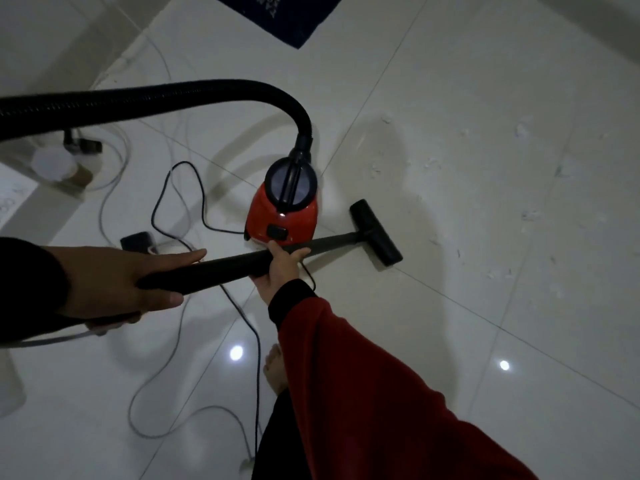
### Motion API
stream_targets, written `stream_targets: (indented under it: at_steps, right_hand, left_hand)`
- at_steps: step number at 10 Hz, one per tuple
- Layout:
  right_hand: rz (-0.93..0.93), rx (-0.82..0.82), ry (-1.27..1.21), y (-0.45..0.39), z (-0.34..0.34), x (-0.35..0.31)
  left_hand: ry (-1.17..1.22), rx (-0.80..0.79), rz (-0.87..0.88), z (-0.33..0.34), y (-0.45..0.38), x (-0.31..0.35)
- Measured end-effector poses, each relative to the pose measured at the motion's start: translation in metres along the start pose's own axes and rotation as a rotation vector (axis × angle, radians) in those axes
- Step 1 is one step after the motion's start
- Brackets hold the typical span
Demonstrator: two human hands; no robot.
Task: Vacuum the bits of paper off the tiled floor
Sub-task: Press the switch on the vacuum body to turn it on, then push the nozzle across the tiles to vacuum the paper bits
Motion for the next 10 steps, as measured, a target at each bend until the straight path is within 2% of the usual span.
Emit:
stream_targets:
  at_steps: [2, 3, 4, 6, 7, 8, 9, 10]
  right_hand:
    - [0.091, -0.011, 0.051, -0.013, -0.027, 0.032]
    - [0.109, 0.013, 0.039, -0.025, -0.039, 0.036]
    - [0.074, 0.031, 0.036, -0.038, -0.046, 0.04]
    - [-0.028, 0.131, 0.339, -0.065, -0.037, -0.004]
    - [-0.076, 0.168, 0.409, -0.071, -0.027, -0.031]
    - [-0.114, 0.146, 0.432, -0.067, -0.016, -0.047]
    - [-0.142, 0.144, 0.489, -0.064, -0.002, -0.06]
    - [-0.158, 0.165, 0.572, -0.064, 0.014, -0.081]
  left_hand:
    - [-0.162, 0.103, -0.031, 0.038, 0.005, -0.023]
    - [-0.083, 0.045, -0.009, 0.07, -0.003, -0.038]
    - [0.018, 0.049, -0.023, 0.09, -0.01, -0.02]
    - [0.421, 0.04, -0.167, 0.116, -0.041, 0.016]
    - [0.395, 0.042, -0.175, 0.11, -0.064, 0.04]
    - [0.239, 0.062, -0.091, 0.09, -0.086, 0.067]
    - [0.19, 0.046, -0.021, 0.068, -0.102, 0.09]
    - [0.325, -0.042, -0.074, 0.052, -0.104, 0.107]
Point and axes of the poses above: each hand's wrist, its own y-axis away from the middle knuckle, its own z-axis out of the palm, x = y × z, the point moved 4 cm from there along -y, towards the middle knuckle, and after that the axes turned 12 degrees about x, right-handed, at the moved point
